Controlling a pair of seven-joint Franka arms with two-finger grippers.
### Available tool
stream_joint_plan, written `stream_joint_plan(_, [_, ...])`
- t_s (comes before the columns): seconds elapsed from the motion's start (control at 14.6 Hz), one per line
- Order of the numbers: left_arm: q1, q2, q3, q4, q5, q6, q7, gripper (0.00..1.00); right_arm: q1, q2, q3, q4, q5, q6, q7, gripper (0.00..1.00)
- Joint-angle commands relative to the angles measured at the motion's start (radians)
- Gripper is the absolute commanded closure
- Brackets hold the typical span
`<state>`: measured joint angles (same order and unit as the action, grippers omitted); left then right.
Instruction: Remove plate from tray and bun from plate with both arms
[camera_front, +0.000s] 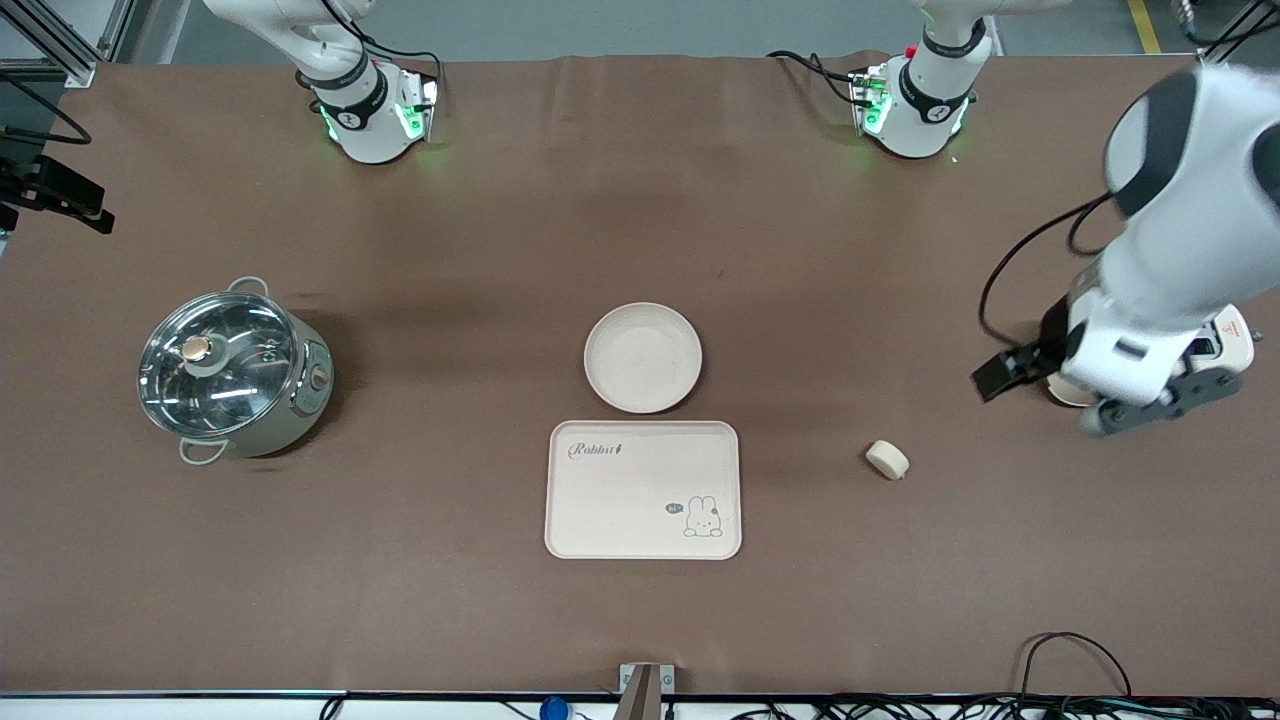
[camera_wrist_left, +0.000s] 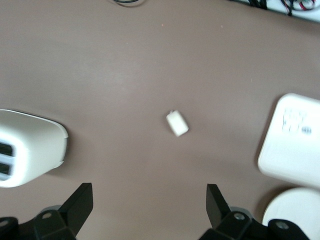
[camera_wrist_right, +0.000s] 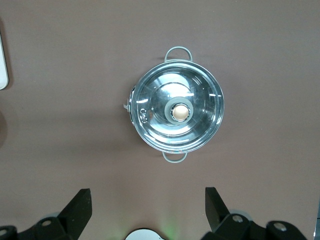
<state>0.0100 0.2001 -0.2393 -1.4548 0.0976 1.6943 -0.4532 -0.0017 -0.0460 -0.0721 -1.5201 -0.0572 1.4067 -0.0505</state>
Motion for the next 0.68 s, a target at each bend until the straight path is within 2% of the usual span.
stream_joint_plan(0.0, [0.010,-0.114,-0.005,-0.035,-0.018,-0.089,0.103,0.00,-0.017,-0.003,0.011,0.008,0.011,-0.003,0.008,0.00])
stream_joint_plan(0.2, [-0.001,-0.204,0.029,-0.064,-0.059,-0.169,0.206,0.00,-0.014,-0.003,0.012,0.008,0.010,-0.005,0.009,0.00])
stream_joint_plan(0.27, [-0.016,-0.235,0.061,-0.079,-0.068,-0.192,0.234,0.00,-0.015,-0.003,0.012,0.008,0.010,-0.006,0.009,0.00])
stream_joint_plan(0.48, [-0.033,-0.315,0.069,-0.137,-0.070,-0.239,0.277,0.00,-0.017,-0.003,0.012,0.008,0.010,-0.014,0.006,0.00])
stream_joint_plan(0.61, [-0.022,-0.323,0.069,-0.138,-0.078,-0.239,0.321,0.00,-0.017,-0.003,0.012,0.006,0.010,-0.015,0.006,0.00])
